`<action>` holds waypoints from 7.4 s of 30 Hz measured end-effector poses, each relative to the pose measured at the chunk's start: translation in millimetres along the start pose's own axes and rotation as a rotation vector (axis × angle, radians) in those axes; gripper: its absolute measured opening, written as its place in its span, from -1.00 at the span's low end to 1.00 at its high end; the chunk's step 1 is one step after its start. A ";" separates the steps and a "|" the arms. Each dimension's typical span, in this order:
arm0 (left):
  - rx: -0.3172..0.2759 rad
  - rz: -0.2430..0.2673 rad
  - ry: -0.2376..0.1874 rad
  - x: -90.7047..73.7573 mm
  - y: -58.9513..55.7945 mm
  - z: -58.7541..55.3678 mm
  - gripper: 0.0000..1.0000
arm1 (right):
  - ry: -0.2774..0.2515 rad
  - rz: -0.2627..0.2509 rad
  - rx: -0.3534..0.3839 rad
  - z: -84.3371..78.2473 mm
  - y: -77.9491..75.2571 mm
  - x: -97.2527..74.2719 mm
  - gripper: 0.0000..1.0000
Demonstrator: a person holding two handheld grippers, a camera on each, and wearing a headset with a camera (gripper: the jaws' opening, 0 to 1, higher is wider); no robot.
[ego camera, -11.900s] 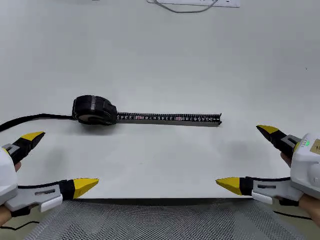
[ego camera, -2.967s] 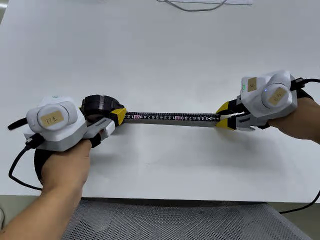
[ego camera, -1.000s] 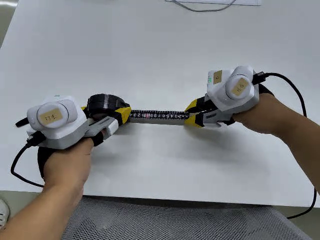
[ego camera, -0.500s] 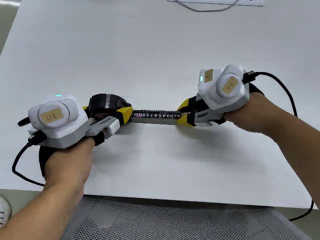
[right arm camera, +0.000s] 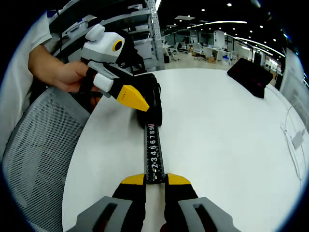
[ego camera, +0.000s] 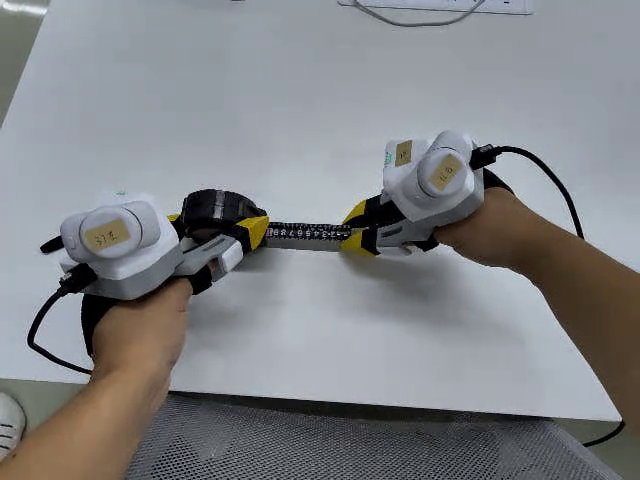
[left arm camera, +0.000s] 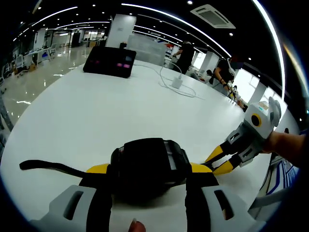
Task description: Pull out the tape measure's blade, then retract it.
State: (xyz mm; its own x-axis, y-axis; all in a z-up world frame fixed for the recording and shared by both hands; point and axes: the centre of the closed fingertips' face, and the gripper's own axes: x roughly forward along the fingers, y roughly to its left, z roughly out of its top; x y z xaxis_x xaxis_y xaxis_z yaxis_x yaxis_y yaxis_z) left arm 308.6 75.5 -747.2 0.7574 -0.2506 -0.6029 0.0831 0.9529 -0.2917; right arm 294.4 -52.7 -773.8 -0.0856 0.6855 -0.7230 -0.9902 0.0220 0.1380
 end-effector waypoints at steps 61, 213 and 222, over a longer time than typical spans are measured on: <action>-0.009 -0.014 -0.002 0.4 0.6 -0.3 0.12 | -0.107 0.027 0.005 53.0 4.4 53.2 -0.78; 0.500 -0.291 0.119 -90.9 -3.2 -14.0 0.98 | -0.228 -0.319 0.283 -33.3 51.2 -117.6 0.89; 0.524 -0.302 0.126 -97.2 -2.4 -15.9 0.98 | -0.211 -0.318 0.302 -45.5 63.3 -120.6 0.98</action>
State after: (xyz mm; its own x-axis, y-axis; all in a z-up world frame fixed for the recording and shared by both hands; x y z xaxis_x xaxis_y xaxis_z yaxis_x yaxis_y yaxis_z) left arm 224.6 94.9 -699.7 0.5707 -0.5105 -0.6432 0.6136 0.7857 -0.0792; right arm 237.0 -167.1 -708.7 0.2716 0.7424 -0.6124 -0.8845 0.4433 0.1451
